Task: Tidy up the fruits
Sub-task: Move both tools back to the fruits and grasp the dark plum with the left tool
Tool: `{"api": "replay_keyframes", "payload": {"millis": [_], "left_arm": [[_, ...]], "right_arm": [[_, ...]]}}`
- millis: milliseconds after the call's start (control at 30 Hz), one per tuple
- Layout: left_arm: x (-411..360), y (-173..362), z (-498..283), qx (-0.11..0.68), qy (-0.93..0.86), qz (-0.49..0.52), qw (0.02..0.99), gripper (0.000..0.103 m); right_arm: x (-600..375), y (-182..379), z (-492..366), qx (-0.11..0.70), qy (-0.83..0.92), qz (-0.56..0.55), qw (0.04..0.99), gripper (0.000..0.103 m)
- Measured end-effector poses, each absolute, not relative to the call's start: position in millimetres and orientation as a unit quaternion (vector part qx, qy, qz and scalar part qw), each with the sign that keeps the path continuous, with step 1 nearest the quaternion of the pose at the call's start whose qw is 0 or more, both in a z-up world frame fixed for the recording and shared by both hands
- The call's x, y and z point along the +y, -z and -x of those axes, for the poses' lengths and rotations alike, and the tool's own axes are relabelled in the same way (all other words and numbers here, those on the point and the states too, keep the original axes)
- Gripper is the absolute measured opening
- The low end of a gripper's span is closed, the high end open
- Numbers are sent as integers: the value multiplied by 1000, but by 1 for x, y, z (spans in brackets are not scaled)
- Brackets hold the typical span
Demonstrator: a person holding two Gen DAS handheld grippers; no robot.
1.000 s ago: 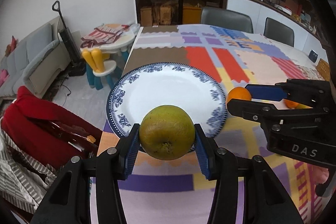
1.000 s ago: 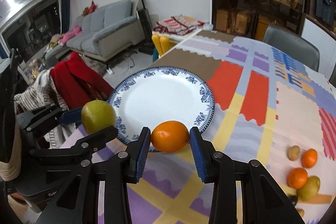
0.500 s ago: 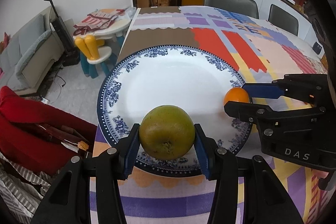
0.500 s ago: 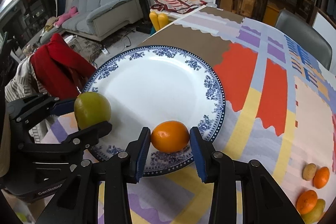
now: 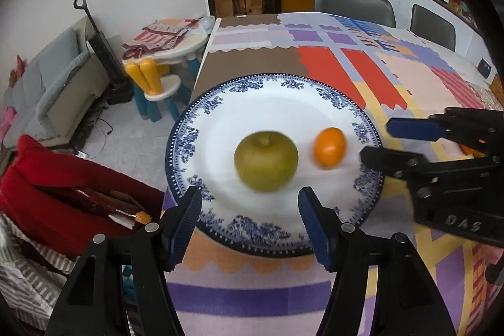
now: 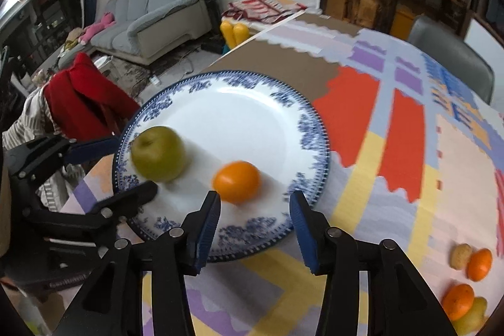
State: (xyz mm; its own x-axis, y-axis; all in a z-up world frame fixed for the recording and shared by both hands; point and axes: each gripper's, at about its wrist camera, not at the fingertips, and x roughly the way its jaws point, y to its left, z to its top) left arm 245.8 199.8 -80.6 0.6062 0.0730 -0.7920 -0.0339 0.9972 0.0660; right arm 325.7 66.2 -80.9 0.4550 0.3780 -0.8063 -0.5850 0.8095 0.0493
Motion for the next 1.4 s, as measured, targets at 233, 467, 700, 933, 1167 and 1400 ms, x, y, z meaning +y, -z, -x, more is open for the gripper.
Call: {"api": "replay_keyframes", "payload": {"millis": [233,467,700,933,1167,1400], "left_arm": [[173,49,-219,412,-28,-34,910,63],[136,12,-188,365,-6,-38,930,69],[98,-18,-165,320,5,-47,946,73],[62,-27,-147,303,26,-52,951,76],[30,-19,-141,312,52,-47,947,79],[6,0,-146,335,68,-57,938,79]], "right_arm": [[32,53,-293,401,-270,108,869,47],[-8,20,-253,358,-259,89,893,47],[-52,-7,-223,327,-234,64,914,52],[-99,-21,-199,306,-197,44,930,58],[-136,-20,-182,300,-164,41,939,64],[-162,-4,-174,322,-145,32,935,64]]}}
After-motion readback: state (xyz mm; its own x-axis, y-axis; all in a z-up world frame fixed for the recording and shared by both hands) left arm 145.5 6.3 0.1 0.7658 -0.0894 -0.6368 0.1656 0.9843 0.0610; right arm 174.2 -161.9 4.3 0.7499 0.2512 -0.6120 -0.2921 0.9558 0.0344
